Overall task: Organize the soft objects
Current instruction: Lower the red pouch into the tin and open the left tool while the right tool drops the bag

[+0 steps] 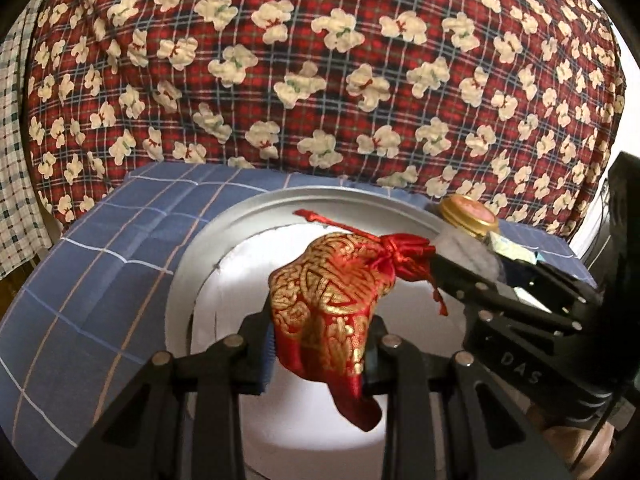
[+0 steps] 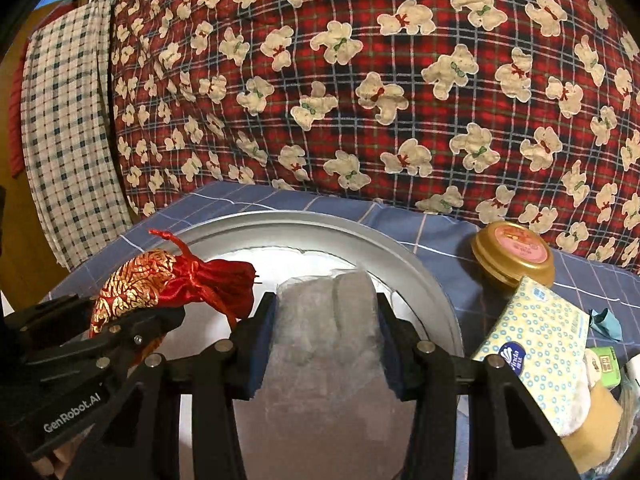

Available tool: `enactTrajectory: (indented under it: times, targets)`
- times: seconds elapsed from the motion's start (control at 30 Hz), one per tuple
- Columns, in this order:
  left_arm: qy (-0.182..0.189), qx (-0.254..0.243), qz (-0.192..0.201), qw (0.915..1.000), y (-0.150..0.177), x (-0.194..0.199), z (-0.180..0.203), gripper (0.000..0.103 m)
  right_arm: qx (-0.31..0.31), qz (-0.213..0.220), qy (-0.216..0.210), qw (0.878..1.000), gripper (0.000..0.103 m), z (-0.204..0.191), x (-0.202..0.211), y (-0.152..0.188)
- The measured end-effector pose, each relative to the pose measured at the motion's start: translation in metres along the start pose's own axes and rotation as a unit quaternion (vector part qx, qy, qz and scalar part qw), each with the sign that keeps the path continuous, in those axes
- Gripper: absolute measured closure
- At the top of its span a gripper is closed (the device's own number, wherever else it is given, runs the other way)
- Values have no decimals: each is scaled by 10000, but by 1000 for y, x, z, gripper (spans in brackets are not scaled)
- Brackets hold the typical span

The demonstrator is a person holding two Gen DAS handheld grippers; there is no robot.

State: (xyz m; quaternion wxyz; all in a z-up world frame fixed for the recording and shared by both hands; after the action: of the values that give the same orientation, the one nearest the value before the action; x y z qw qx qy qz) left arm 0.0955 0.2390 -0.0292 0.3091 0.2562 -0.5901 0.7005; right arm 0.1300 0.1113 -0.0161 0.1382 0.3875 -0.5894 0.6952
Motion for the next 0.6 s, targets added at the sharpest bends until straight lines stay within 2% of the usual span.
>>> enactTrajectory:
  times: [0.2,0.3,0.37,0.43,0.6]
  targets:
    - [-183,-162,-28,9997,2,-7,7,74,22,-257,37,9997,53,2,-14,7]
    - [-222,-139,58,9996,2,-3,7,55,6,-338,12,9994,47,3,-17,7]
    - [-444,21,226,9988,2,3,2,30,-39,-456,-56,9989,44,4,-20,8]
    - [-525,195,371,9977,1,9,-5,17,-72,-476,-198,9986,41,6,-20,9]
    - [-708,483,765,9934,-3,27,-17,2,-137,-301,-423,9986,31,7,-11,8]
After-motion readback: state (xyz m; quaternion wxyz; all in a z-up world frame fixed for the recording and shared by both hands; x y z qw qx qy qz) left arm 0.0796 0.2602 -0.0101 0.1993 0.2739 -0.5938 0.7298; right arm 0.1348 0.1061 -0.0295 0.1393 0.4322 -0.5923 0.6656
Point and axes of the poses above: each gripper's, at about its wrist camera, not at the fingertips, and x roughly against the way its jaws point, z to its right, y to its underside, the point moved 5 cm from there along -x, roughly the way its jaws point, and after that the axes turned 11 degrees about -z, right-handed, at the moved point
